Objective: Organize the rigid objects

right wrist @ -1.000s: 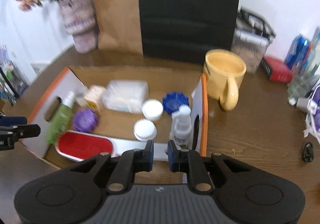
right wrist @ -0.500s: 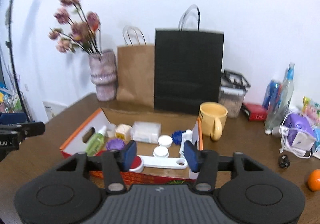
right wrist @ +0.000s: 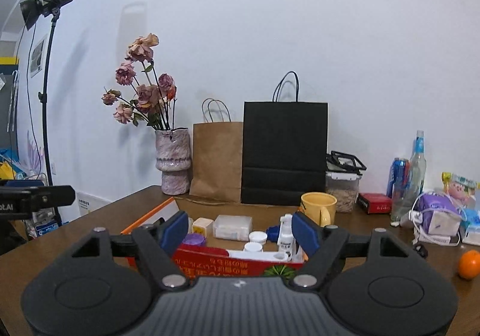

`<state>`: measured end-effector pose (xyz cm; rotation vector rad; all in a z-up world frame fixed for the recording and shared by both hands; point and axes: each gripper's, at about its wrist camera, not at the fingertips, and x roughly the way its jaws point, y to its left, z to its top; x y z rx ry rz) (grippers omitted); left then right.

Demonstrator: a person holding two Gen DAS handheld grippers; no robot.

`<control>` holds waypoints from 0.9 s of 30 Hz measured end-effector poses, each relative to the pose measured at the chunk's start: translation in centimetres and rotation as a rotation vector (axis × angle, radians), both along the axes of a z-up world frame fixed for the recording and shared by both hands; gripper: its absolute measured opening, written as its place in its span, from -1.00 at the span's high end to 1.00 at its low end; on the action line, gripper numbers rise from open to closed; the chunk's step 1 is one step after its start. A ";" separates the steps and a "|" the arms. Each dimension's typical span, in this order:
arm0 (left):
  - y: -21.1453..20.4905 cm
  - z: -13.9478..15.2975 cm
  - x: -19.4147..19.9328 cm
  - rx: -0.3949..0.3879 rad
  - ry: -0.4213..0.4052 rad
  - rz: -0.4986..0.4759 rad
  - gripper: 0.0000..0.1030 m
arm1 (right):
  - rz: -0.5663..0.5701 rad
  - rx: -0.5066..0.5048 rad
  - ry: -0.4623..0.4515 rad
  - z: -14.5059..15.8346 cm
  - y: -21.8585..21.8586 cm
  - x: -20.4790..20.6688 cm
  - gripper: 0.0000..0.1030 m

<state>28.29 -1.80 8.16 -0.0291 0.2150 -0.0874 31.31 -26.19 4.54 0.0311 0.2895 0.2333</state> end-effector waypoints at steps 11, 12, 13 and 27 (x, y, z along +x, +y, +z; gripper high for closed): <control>0.4 -0.4 -2.8 0.020 -0.015 0.025 -0.77 | -0.052 0.008 0.025 -1.7 -1.1 -3.5 -0.49; 0.4 -0.5 -3.6 0.026 -0.013 0.030 -0.79 | -0.060 0.000 0.027 -1.7 -1.1 -4.2 -0.50; 0.5 -0.7 -4.6 0.032 -0.011 0.036 -0.79 | -0.070 -0.009 0.032 -1.7 -1.0 -5.2 -0.52; 3.0 -4.7 -20.5 0.079 -0.064 0.138 -0.94 | -0.056 -0.047 0.009 -2.2 1.4 -20.2 -0.72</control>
